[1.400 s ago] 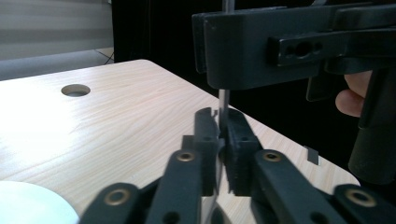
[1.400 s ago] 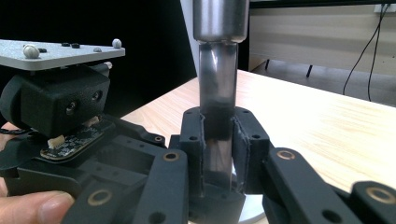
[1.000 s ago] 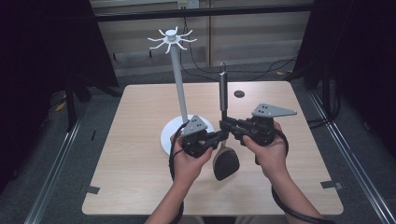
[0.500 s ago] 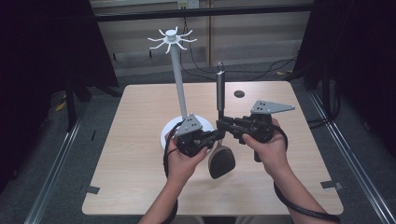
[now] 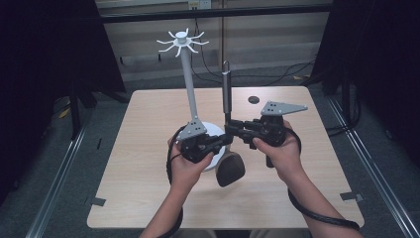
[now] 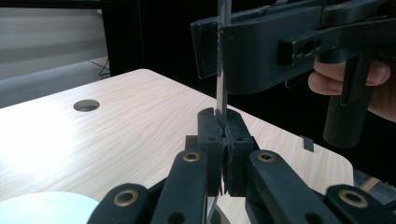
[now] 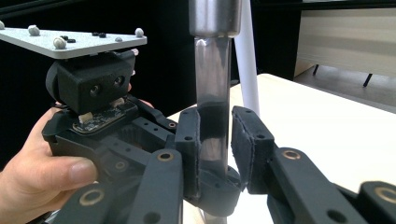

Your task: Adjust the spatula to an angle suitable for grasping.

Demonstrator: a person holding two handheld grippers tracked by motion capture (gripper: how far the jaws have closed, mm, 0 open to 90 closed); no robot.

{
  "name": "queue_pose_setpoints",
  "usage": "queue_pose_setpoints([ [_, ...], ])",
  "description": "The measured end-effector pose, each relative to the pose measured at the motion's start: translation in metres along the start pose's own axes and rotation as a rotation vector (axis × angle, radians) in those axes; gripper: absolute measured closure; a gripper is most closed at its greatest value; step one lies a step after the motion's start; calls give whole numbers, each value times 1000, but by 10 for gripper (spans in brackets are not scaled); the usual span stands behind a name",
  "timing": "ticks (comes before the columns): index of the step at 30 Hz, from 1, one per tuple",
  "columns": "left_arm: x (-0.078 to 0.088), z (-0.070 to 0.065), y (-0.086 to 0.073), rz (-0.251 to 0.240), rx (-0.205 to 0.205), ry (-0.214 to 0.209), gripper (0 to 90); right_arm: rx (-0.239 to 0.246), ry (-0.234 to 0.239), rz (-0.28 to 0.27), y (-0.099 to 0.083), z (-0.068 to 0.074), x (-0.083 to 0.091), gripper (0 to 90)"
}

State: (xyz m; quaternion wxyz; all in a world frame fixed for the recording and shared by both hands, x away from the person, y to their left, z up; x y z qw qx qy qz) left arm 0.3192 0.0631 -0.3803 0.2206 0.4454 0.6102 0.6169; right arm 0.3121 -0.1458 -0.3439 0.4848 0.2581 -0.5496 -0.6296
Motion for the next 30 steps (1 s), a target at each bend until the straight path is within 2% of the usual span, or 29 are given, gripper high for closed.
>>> queue_pose_setpoints([
  [8, 6, 8, 2, -8, 10, -9, 882, -2, 26, -1, 5, 0, -9, 765],
  [23, 19, 20, 11, -25, -1, 23, 882, 32, 18, -10, 19, 4, -25, 767],
  [30, 24, 24, 15, -35, -2, 39, 882, 40, 7, -23, 19, 6, -24, 689],
])
Point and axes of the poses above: each handheld gripper's, and its own axes: x roughly backward along the jaws, y roughly out of its top, z roughly to its left, the point moved 1 cm from there along -x, roughly forward along the jaws, and after that the axes turned 8 degrees about y, right-handed, at the moved point
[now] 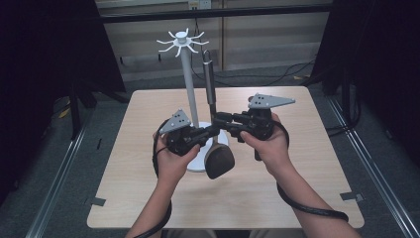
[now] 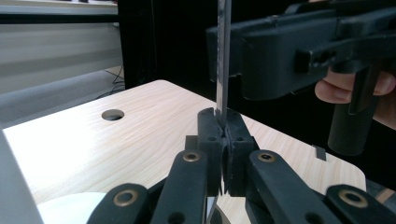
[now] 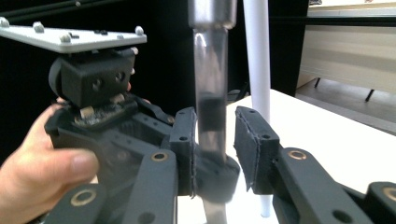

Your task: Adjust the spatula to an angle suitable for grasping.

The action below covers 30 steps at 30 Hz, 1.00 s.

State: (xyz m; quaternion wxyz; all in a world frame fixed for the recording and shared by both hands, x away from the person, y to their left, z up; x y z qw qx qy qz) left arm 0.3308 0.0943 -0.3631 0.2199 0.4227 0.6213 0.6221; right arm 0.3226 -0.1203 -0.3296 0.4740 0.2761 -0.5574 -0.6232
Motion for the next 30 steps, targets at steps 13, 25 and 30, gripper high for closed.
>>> queue_pose_setpoints([
  [13, 1, 7, 0, -9, 17, 39, 881, -15, -47, 7, -11, -7, 18, 554],
  [25, 3, 12, -3, -18, 27, 63, 881, -9, -86, 44, -27, -15, 31, 474],
  [30, 2, 16, -8, -19, 44, 70, 880, 0, -105, 74, -35, -16, 34, 448],
])
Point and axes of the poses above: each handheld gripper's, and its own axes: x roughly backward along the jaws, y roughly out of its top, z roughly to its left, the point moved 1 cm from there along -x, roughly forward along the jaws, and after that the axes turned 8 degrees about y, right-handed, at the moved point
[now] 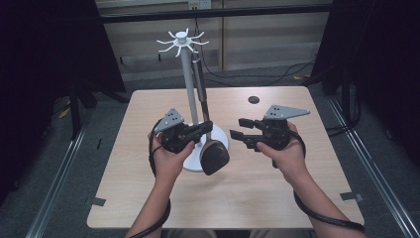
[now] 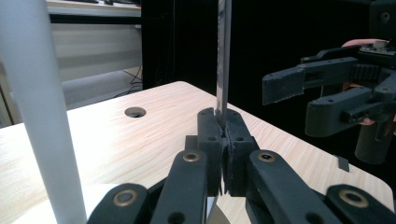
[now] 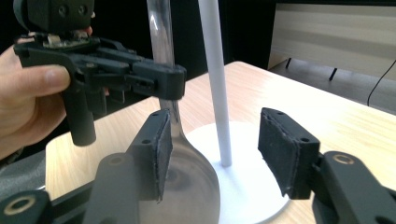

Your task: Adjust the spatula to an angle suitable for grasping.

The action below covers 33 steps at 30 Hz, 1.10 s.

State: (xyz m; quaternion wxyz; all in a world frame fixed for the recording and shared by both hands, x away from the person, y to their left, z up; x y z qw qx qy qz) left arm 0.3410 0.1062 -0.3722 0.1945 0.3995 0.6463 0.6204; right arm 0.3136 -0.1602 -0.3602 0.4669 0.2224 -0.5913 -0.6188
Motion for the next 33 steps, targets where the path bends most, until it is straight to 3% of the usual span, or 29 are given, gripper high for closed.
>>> queue_pose_setpoints([
  [11, 1, 4, -1, 3, -18, 24, 876, 19, -2, 39, -11, -2, -1, 390],
  [33, 6, 16, 3, 7, 23, 45, 834, 35, -29, 84, -24, -3, -5, 339],
])
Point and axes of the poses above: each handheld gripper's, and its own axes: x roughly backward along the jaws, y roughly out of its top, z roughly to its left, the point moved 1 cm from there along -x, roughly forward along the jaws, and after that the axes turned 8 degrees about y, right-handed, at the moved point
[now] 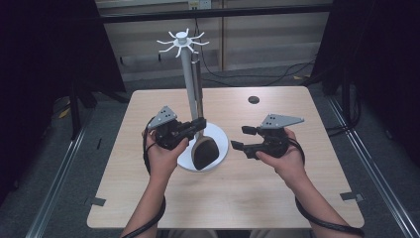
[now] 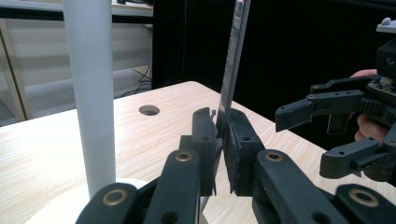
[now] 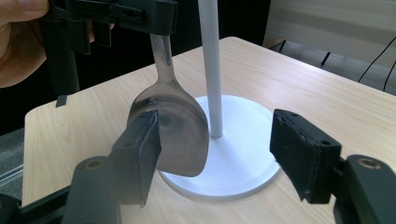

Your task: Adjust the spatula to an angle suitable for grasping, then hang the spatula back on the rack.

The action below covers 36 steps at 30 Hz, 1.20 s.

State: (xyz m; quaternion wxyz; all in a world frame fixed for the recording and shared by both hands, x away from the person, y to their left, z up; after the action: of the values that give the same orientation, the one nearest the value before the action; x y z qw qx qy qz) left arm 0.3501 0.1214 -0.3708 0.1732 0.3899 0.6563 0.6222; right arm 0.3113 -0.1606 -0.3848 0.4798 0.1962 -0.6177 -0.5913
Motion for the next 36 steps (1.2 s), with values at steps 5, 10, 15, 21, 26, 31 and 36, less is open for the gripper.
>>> queue_pose_setpoints([
  [5, 1, 1, 1, 4, 0, 1, 822, -2, -3, 3, 0, 1, -1, 333],
  [10, 1, 1, 1, 3, -8, -3, 791, -1, 0, 8, -2, 1, -2, 324],
  [15, 0, 0, 2, 4, -11, -3, 757, -2, -4, 11, -4, 2, -3, 319],
  [21, 0, 2, 2, 8, -17, 1, 752, 1, -3, 15, -2, 2, -2, 315],
  [26, 0, 2, 2, 9, -8, 6, 733, 1, 0, 12, -4, 2, 0, 313],
  [31, 1, 1, 2, 11, -1, 23, 693, -1, -2, 13, -6, 1, 1, 311],
  [36, 0, 2, 2, 11, 7, 17, 651, -4, -3, 15, -6, 0, 2, 311],
])
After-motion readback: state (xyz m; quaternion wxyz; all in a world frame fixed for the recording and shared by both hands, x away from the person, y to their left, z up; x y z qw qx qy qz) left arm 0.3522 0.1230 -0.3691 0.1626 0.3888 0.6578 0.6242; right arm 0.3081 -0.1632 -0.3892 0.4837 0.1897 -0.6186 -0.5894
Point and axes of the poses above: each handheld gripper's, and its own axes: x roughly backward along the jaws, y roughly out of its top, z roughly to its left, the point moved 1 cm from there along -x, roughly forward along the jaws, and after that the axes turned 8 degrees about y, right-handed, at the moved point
